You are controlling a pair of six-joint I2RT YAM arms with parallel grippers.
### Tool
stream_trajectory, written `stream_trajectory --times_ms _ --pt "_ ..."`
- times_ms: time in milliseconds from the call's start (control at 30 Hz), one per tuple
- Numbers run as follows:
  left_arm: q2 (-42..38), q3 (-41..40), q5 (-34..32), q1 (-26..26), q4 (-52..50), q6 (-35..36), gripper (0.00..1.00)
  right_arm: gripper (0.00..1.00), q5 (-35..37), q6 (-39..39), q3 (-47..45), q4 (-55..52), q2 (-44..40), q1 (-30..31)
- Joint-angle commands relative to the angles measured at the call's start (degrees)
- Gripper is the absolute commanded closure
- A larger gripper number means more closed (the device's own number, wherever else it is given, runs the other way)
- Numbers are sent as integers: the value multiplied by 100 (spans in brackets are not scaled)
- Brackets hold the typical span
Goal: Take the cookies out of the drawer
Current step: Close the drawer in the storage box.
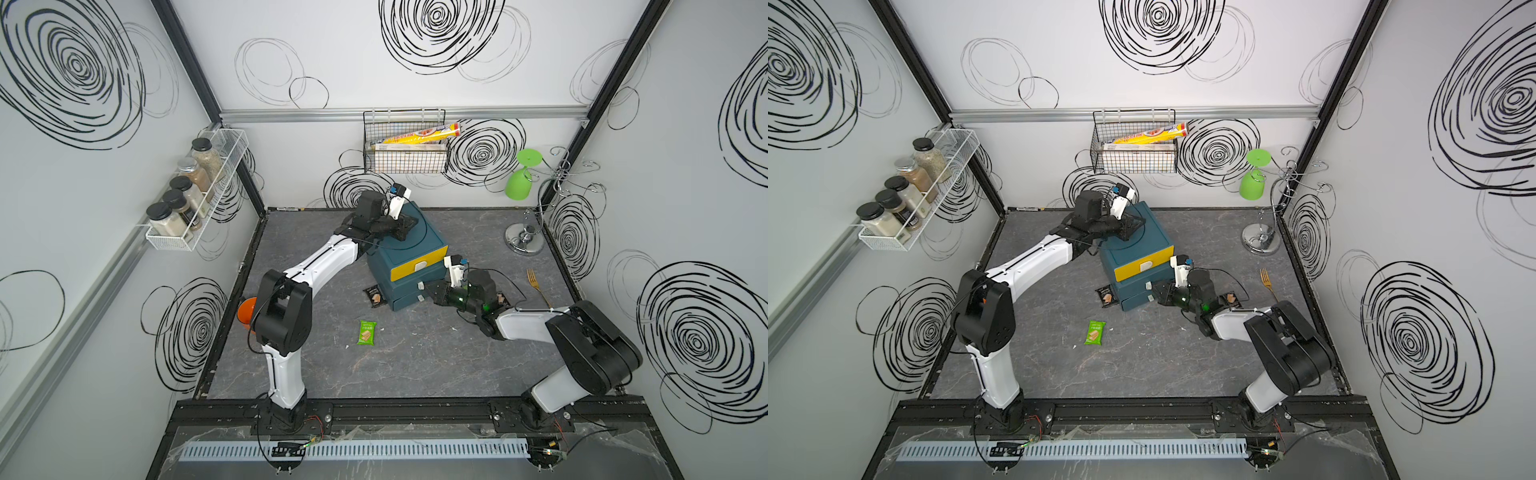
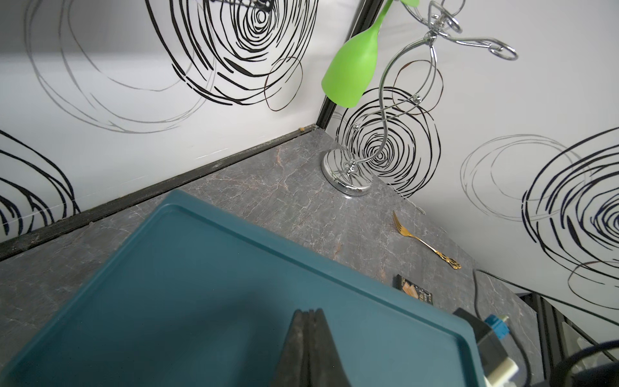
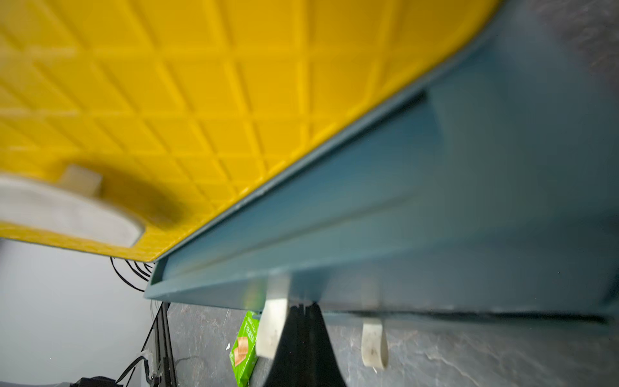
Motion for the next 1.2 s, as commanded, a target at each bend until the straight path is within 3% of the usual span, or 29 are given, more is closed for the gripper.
stream_trajectory --times_ms 0,100,200,333,700,1167 --pt "274 -456 173 17 -1034 -152 100 100 -138 25 158 631 215 31" --pt "265 -488 184 17 -1018 -169 100 88 -337 269 -100 960 236 24" --pt "243 -480 199 20 -1018 -176 100 66 -287 543 -774 1216 -81 31" --pt "249 -454 190 44 -1012 -176 100 56 -354 800 -1338 1552 -143 72" --pt "229 -457 152 52 -1053 -176 100 54 -375 1431 -1221 3237 1338 84" --pt "264 -419 178 140 -1104 -106 100 55 -189 1625 -763 3860 2319 68"
